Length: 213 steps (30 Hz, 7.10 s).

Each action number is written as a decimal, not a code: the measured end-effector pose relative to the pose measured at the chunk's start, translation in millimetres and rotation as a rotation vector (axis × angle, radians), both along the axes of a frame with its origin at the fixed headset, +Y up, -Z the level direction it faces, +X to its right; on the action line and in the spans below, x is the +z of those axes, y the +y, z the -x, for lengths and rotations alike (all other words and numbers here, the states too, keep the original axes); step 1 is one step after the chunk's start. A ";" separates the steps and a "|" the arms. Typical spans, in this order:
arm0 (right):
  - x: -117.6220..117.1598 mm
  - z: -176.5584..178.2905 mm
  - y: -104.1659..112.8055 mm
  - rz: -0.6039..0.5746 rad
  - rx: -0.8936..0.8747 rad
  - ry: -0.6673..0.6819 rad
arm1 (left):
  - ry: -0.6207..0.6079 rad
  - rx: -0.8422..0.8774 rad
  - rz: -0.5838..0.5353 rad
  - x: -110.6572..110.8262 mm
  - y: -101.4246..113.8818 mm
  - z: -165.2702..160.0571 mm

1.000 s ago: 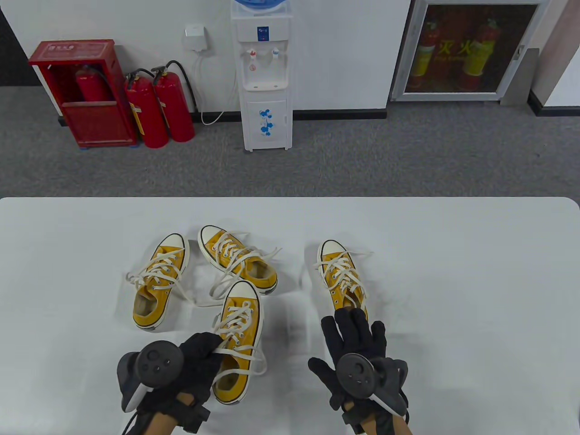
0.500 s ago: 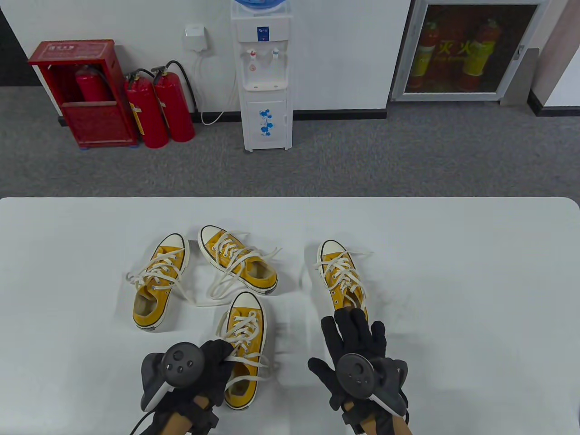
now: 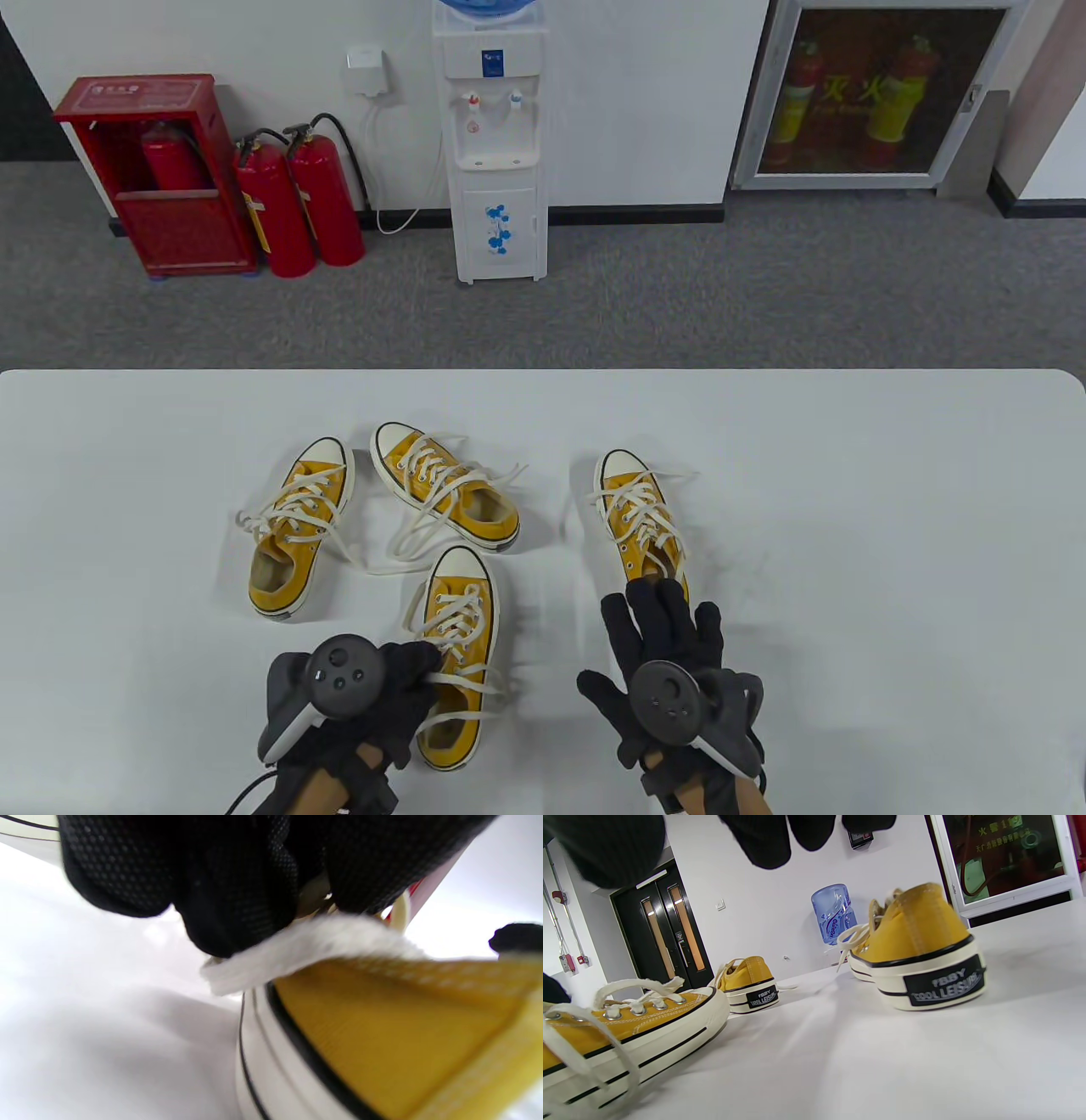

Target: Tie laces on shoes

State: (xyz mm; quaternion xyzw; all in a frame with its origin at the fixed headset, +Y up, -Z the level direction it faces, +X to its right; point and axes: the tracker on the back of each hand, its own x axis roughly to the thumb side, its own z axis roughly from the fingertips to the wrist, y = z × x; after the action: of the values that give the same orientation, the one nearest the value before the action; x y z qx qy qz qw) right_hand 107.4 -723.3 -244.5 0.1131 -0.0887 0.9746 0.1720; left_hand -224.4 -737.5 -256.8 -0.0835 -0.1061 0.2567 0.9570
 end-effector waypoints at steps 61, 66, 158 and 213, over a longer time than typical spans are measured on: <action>-1.5 0.5 -2.0 0.016 -0.003 0.006 | 0.266 1.065 0.063 -5.5 8.4 87.4; -1.4 1.3 -1.8 0.013 0.002 0.006 | 0.315 1.053 0.024 -5.9 8.8 103.5; -5.1 100.1 61.2 -0.140 -0.554 0.308 | -0.146 0.826 0.146 -2.6 9.9 25.4; -31.8 78.6 14.0 0.036 -0.547 0.154 | -0.106 0.985 0.176 1.9 6.5 15.9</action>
State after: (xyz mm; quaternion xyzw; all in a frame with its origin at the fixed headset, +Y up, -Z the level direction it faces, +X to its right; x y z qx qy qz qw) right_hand 28.8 -709.2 -276.3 0.1557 -0.0854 0.8820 0.4366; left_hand -240.3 -731.0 -254.9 -0.1168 -0.1593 0.6812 0.7050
